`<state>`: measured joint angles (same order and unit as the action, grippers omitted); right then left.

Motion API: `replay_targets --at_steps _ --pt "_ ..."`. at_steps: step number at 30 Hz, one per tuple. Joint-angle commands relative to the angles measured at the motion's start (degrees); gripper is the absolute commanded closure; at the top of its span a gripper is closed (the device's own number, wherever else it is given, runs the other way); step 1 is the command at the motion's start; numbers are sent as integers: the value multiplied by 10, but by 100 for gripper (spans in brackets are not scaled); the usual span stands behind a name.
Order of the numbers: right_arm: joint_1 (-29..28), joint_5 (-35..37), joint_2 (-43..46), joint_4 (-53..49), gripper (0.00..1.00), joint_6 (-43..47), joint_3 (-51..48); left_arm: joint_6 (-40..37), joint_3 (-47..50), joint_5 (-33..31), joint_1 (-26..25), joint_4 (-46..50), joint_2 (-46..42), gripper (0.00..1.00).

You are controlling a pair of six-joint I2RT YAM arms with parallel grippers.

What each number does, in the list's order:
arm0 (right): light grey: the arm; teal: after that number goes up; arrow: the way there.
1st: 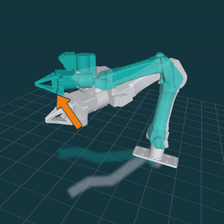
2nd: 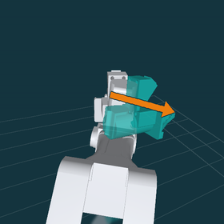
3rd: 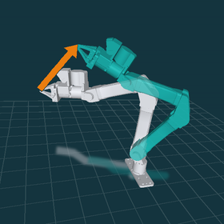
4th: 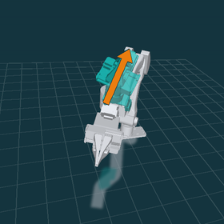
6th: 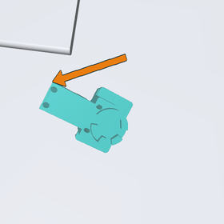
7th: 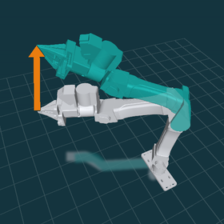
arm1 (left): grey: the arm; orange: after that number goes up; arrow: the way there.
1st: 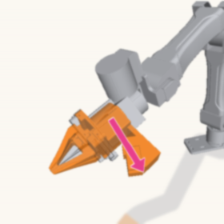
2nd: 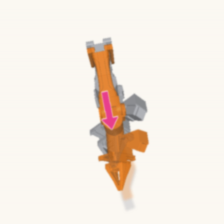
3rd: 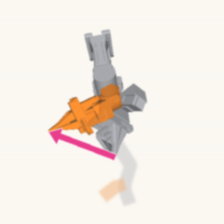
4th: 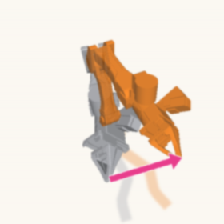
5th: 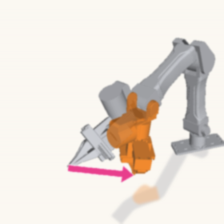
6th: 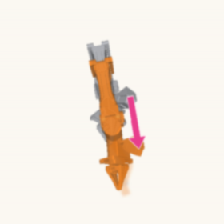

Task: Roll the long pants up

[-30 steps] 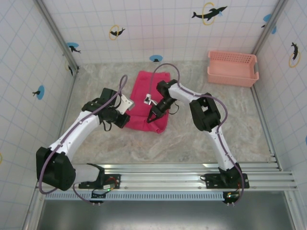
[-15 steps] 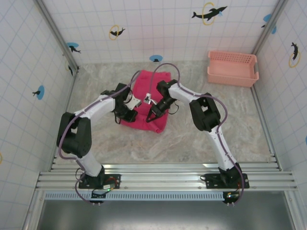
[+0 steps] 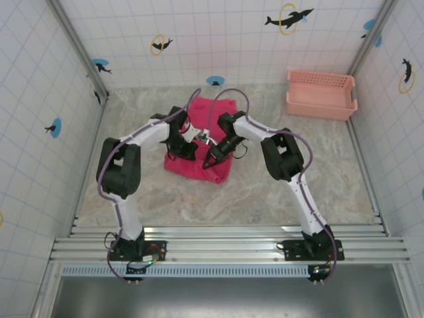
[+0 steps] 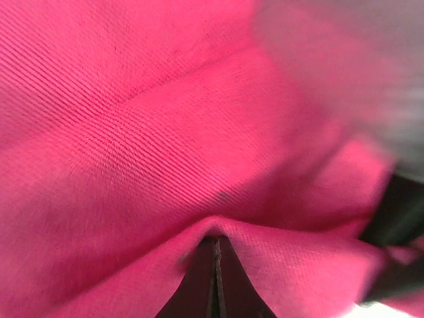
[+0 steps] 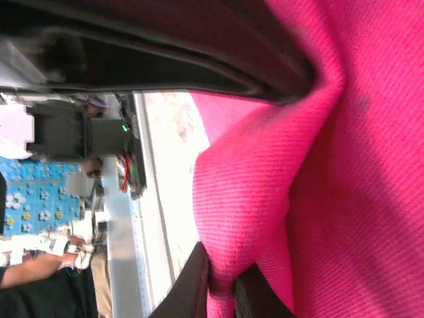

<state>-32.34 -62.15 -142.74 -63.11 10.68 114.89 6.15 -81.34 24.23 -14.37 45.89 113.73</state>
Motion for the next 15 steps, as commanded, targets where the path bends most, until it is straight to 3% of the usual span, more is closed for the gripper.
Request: replay_targets --at_steps 1,4,7,9,11,15 --pt "11 3 1 1 94 12 0 6 16 -5 2 11 34 100" --pt "14 16 5 1 91 6 4 6 40 -11 3 -1 37 100" --pt "23 49 26 0 82 0 -2 6 39 -18 6 5 39 100" --pt "35 91 57 2 72 2 -13 4 41 -17 9 6 38 100" --pt "43 135 103 -3 56 14 -25 3 42 -14 8 5 37 100" --pt "33 231 199 -18 54 45 -56 4 45 -10 9 6 36 100"
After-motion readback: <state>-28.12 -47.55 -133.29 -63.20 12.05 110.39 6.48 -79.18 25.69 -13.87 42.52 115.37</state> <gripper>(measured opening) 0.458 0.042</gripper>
